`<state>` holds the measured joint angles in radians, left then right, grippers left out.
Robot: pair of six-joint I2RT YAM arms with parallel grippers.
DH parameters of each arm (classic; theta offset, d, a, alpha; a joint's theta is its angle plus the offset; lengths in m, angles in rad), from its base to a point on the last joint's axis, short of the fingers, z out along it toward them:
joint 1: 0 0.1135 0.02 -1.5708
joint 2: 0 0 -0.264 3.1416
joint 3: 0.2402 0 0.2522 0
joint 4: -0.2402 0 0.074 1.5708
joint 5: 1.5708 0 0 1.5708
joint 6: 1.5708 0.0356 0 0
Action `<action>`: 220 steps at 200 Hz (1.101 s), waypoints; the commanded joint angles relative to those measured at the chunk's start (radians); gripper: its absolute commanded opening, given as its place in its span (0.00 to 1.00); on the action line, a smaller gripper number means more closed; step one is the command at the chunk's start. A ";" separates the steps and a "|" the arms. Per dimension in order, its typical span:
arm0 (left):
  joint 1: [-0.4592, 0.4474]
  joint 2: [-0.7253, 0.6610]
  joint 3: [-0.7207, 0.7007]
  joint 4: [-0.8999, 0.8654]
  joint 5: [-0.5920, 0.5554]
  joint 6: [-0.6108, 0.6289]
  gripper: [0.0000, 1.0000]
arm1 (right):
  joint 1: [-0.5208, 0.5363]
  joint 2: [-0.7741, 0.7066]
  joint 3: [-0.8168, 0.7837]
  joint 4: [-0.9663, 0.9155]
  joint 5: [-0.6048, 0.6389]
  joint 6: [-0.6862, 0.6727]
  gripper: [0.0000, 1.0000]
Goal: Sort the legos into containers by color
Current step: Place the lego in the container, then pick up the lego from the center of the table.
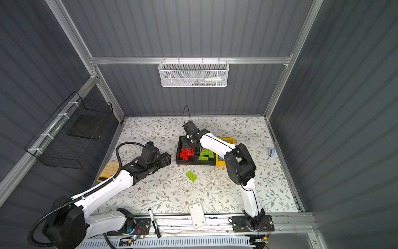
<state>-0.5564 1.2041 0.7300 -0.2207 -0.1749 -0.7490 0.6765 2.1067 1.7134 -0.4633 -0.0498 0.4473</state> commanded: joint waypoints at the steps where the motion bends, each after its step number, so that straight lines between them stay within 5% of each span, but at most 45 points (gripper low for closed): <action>1: 0.004 -0.008 0.011 -0.029 -0.004 -0.014 0.85 | 0.000 -0.036 0.017 0.008 0.001 -0.002 0.63; 67: -0.163 0.130 0.081 0.011 -0.067 -0.018 0.85 | -0.054 -0.191 -0.144 0.035 0.055 0.006 0.63; 128: -0.265 0.346 0.160 0.031 0.064 0.017 0.85 | -0.174 -0.452 -0.389 0.067 0.151 0.047 0.63; 179: -0.321 0.473 0.270 -0.004 0.104 0.250 0.82 | -0.275 -0.592 -0.549 0.069 0.183 0.059 0.63; 220: -0.321 0.527 0.411 -0.210 0.175 0.655 0.80 | -0.323 -0.659 -0.629 0.063 0.186 0.053 0.64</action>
<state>-0.8764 1.7138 1.0630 -0.2733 -0.0547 -0.4046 0.3725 1.4834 1.1206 -0.3969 0.1177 0.4969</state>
